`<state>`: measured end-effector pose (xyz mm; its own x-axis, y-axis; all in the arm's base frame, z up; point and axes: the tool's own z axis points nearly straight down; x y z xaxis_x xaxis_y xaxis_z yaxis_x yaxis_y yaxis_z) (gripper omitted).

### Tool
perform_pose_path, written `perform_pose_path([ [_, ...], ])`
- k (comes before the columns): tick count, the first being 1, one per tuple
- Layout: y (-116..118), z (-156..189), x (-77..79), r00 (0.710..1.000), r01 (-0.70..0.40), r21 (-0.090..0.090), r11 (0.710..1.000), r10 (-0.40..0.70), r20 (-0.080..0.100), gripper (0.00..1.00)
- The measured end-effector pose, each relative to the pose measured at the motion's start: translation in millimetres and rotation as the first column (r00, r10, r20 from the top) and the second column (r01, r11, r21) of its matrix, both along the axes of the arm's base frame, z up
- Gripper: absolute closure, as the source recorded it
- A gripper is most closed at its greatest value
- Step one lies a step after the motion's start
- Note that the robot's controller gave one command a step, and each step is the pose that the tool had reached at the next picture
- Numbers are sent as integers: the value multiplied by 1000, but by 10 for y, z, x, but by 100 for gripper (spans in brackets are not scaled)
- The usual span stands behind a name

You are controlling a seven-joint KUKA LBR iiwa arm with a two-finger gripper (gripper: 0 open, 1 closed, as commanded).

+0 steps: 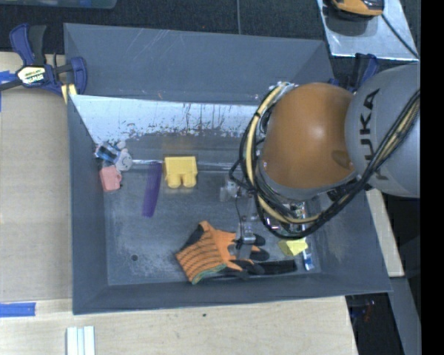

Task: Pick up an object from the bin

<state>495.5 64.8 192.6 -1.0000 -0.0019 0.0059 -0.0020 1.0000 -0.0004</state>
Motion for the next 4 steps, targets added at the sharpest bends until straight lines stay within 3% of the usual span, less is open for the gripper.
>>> perform_pose_path([
  [1,-3,45,17,1000,2,1,1000,-2,9,0],
  [2,41,-680,17,994,-113,0,994,113,12,0],
  [3,81,-752,-39,992,-128,1,992,128,14,0],
  [4,14,-881,-74,975,222,1,975,-222,7,0],
])
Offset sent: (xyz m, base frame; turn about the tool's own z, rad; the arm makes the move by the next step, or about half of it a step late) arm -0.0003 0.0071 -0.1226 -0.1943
